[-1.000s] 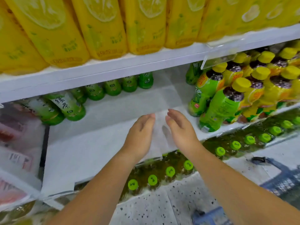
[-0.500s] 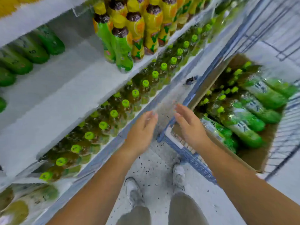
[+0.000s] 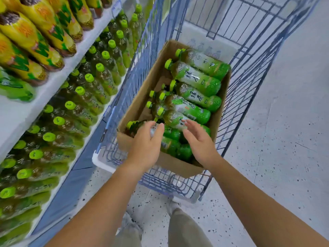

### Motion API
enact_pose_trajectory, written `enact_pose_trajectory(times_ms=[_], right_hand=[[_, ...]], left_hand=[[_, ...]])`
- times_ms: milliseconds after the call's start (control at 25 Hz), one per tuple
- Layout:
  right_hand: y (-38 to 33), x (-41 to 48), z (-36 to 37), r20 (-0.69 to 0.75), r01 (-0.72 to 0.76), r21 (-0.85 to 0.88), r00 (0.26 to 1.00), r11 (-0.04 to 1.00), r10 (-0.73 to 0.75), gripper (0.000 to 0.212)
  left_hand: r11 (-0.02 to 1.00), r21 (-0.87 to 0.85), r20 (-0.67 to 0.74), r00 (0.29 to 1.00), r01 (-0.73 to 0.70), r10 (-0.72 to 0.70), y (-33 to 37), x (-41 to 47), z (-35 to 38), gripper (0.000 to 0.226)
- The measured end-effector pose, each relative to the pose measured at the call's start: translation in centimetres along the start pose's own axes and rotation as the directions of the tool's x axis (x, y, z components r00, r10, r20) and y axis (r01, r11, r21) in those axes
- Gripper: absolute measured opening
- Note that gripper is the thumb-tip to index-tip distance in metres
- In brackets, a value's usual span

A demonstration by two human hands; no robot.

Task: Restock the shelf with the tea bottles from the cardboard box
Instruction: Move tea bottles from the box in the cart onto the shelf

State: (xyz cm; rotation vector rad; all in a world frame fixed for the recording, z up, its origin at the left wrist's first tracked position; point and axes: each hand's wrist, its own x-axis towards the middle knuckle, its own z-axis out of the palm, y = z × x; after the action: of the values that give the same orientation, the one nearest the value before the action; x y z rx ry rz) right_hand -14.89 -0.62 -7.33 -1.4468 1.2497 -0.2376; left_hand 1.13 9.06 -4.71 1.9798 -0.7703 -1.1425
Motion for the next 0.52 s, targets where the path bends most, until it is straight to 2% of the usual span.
enact_pose_trajectory(times_ms=[160, 240, 360, 440, 520], right_hand=[[1.9, 3.8, -4.4, 0.009, -0.049, -0.094, 0.999, 0.994, 0.05, 0.059], [1.2, 6.5, -5.4, -0.001, -0.027, -0.188, 1.0, 0.982, 0.027, 0.062], [-1.9, 11.4, -7.5, -0.067, 0.061, -0.339, 0.994, 0.939, -0.089, 0.056], [-4.2, 13.8, -8.9, -0.115, 0.136, -0.462, 0.97, 0.876, -0.212, 0.042], [-5.7, 15.6, -10.2, -0.179, 0.213, -0.572, 0.91, 0.792, -0.374, 0.028]], left_hand=[[0.966, -0.066, 0.001, 0.968, 0.249, -0.249, 1.7, 4.8, 5.1, 0.061], [0.923, -0.103, -0.013, 0.927, 0.371, -0.375, 1.7, 7.2, 7.0, 0.069], [0.805, -0.222, -0.034, 0.821, 0.55, -0.57, 1.5, 10.3, 9.5, 0.086], [0.75, -0.315, -0.041, 0.781, 0.582, -0.623, 1.6, 11.3, 10.6, 0.08], [0.724, -0.352, -0.056, 0.759, 0.593, -0.649, 1.6, 11.7, 11.3, 0.077]])
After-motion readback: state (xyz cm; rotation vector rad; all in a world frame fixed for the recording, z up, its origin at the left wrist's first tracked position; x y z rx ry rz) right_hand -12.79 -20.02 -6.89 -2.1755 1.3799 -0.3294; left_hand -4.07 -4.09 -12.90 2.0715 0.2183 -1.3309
